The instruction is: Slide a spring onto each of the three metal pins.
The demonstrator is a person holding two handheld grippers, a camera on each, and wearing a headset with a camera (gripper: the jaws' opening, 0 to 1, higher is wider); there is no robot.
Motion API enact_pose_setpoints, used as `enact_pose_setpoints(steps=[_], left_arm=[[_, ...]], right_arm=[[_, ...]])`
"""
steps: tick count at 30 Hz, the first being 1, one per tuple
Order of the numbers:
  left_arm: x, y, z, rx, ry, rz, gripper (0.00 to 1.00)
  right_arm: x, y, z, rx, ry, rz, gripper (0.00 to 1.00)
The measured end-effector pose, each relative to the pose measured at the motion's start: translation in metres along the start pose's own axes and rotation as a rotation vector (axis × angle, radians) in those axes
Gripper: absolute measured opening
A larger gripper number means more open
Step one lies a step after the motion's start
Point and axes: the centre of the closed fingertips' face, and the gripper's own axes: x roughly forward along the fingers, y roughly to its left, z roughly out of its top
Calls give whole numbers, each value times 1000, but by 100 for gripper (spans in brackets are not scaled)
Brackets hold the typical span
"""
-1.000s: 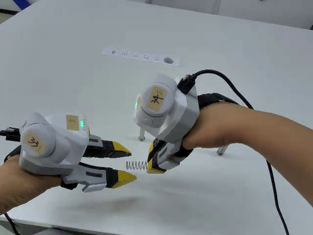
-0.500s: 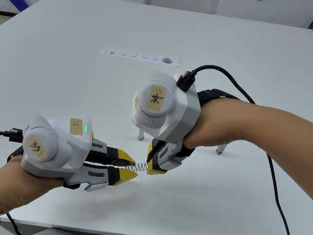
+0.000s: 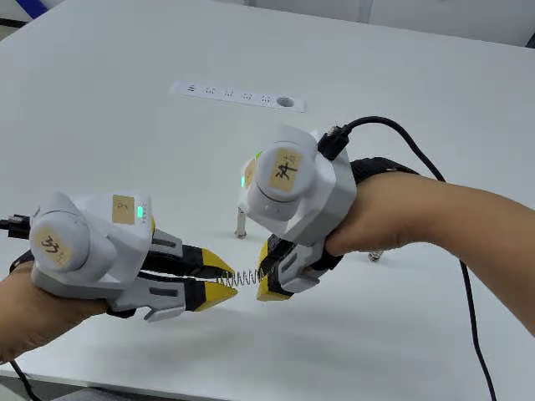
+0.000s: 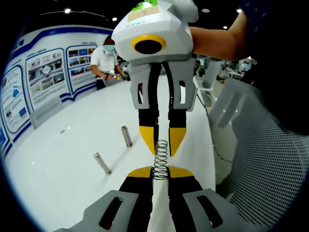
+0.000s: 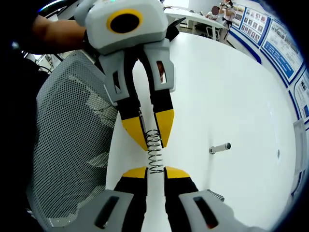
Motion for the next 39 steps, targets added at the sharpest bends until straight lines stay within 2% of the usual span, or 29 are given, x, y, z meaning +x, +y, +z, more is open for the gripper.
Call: enact_pose_setpoints(steps=[5,12,16,18,21,39], left_arm=[[0,1,-1,-7,2,4,10],[2,3,-2,-21,1,6,10],[1,4,-1,-30,-6,13,10],[0,5,1,-35,-14,17,10],[0,6,3,-47,-28,19,10],[-5,11,9,-69,-54,40,10]], right_arm=[[-8,-3,7,10,-31,-6,12],[-21,-3,29,-4,-102,-22,12],[-23,0,39,-19,-127,-27,12],[-25,0,49,-21,-164,-28,11],[-29,0,57,-21,-189,-37,11],[-32,-2,66,-30,-227,-58,13]])
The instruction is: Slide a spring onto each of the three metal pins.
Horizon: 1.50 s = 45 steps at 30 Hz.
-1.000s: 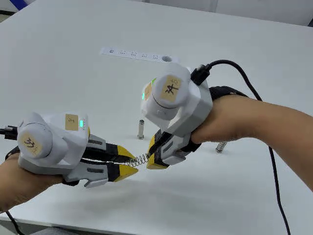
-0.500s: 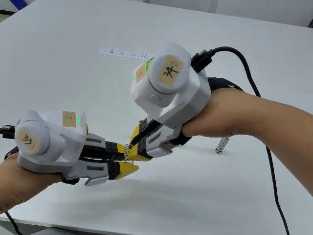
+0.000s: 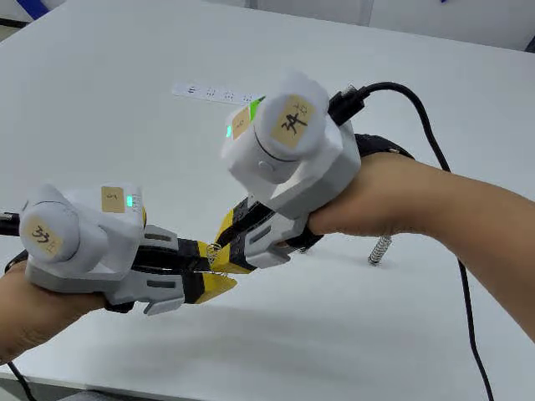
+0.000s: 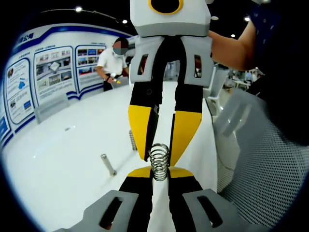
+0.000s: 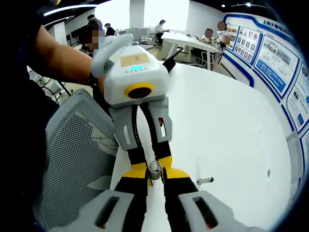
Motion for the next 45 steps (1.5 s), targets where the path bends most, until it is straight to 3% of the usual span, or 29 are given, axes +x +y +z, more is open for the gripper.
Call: enact_pose_setpoints(steps=[20,23,45], left_arm=[[0,3,-2,-26,3,11,12],[-1,7,-4,-30,9,31,20],[-16,24,-12,-94,-5,126,45]], right_arm=[[0,-5,2,4,-6,-7,11],[-2,-10,2,12,-11,-16,11],[-34,-56,-7,111,-65,-162,11]])
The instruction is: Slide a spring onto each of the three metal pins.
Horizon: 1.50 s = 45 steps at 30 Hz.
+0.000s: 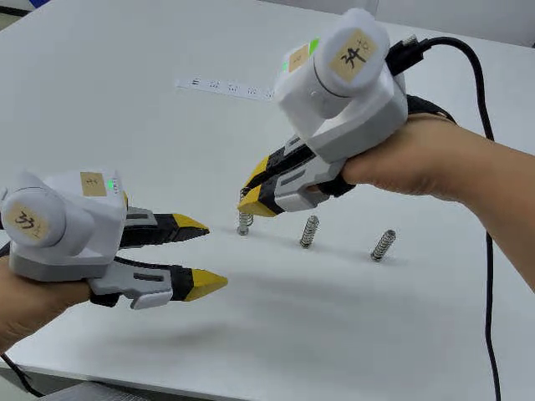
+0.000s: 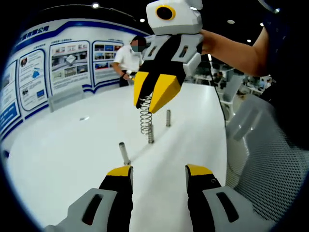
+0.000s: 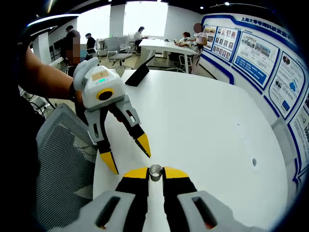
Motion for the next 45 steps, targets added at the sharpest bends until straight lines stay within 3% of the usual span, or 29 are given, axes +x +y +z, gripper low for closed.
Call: enact_pose_setpoints(steps=[7,19,28,45], left_arm=[[-2,4,-1,-23,-14,27,55],[-5,2,-7,-55,-11,33,60],[-5,2,-9,-68,-8,35,61],[-6,4,-14,-76,4,35,60]], right_arm=[[5,-23,2,41,-30,-49,11],[23,-57,-10,123,-71,-125,11],[38,-61,-16,155,-71,-118,11],[51,-62,-28,179,-62,-111,11]])
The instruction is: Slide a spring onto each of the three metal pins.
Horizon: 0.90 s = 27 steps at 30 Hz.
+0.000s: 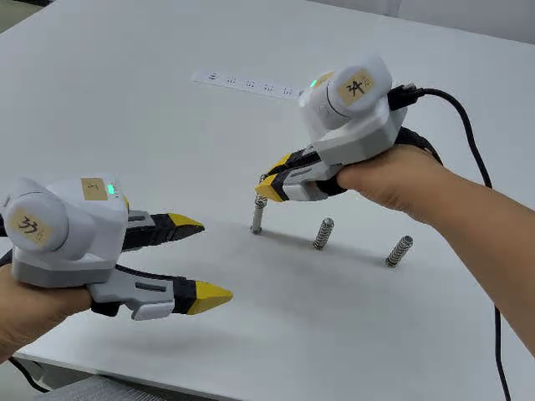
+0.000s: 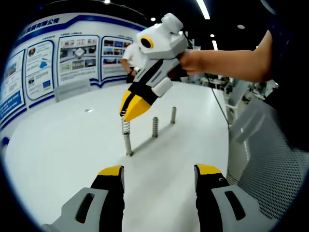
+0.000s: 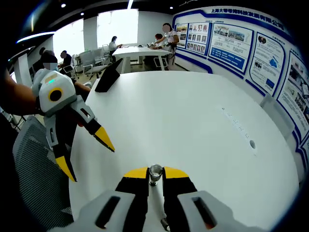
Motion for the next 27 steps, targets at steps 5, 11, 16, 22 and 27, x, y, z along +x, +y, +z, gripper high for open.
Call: enact_pose_setpoints(steps=[5,11,16,22,27], left_arm=[[0,1,-1,-2,2,2,60],[-1,0,-2,-3,8,1,59],[-1,1,-2,-1,10,1,59],[-1,1,-3,-1,13,3,58],[-1,1,-4,-2,16,3,58]], right_arm=[[4,0,-3,12,-2,1,12],[13,3,-12,13,15,6,12],[17,7,-16,19,26,11,12],[25,10,-23,19,40,15,12],[31,10,-27,26,50,26,12]])
